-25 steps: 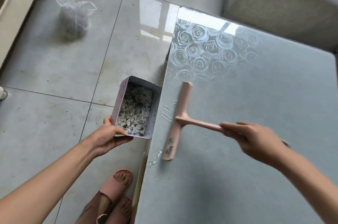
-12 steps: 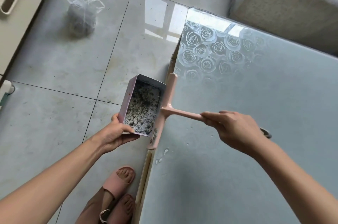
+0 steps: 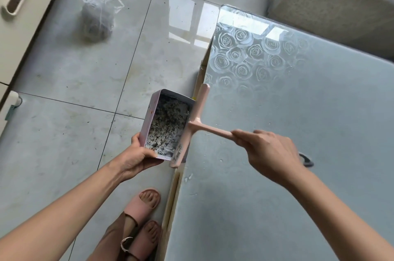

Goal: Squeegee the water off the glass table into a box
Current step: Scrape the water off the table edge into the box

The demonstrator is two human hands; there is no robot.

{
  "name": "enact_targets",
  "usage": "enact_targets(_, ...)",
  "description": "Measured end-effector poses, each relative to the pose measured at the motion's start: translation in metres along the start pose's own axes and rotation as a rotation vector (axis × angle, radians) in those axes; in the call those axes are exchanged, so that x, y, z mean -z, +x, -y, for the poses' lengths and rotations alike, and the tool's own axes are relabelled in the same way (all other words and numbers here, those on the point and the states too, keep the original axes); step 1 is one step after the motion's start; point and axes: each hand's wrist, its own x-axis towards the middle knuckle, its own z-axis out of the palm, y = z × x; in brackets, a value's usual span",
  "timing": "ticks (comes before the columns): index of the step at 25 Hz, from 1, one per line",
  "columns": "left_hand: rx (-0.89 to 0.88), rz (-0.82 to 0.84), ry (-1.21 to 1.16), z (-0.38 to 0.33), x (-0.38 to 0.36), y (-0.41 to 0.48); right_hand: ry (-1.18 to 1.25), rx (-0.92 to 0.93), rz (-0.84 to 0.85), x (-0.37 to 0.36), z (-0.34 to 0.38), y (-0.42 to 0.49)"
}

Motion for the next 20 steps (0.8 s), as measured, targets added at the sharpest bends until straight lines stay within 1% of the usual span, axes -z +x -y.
enact_targets(1, 0.002, -0.002, 0.004, 0.001, 0.000, 0.001, 0.015, -0.004, -0.009, 0.002, -0.001, 0.003)
enact_targets(3, 0.013, -0.005, -0.002, 0.004, 0.003, 0.000, 0.100, -0.073, -0.014, 0.007, -0.019, -0.015)
enact_targets(5, 0.029, -0.001, 0.000, 0.011, 0.008, -0.002, 0.147, -0.173, 0.035, 0.009, -0.047, -0.058)
enact_targets(7, 0.038, 0.004, 0.009, 0.018, 0.014, -0.007, 0.131, -0.227, 0.118, 0.000, -0.064, -0.106)
enact_targets(9, 0.044, 0.007, 0.009, 0.026, 0.019, -0.011, 0.094, -0.229, 0.176, -0.014, -0.060, -0.130)
enact_targets(10, 0.048, 0.008, 0.008, 0.030, 0.021, -0.012, 0.102, -0.214, 0.178, -0.022, -0.050, -0.130)
enact_targets(13, 0.044, 0.014, 0.025, 0.038, 0.025, -0.014, 0.110, -0.148, 0.078, -0.042, -0.007, -0.091)
enact_targets(16, 0.020, 0.014, 0.047, 0.040, 0.029, -0.013, 0.048, -0.077, -0.016, -0.036, 0.026, -0.060)
enact_targets(18, 0.025, 0.023, 0.034, 0.041, 0.030, -0.013, 0.067, -0.089, -0.144, -0.023, 0.019, -0.069)
enact_targets(19, 0.034, 0.028, 0.024, 0.042, 0.031, -0.014, 0.067, -0.107, -0.168, -0.019, 0.010, -0.081)
enact_targets(20, 0.039, 0.030, 0.017, 0.044, 0.031, -0.015, 0.045, -0.133, -0.134, -0.015, 0.001, -0.093)
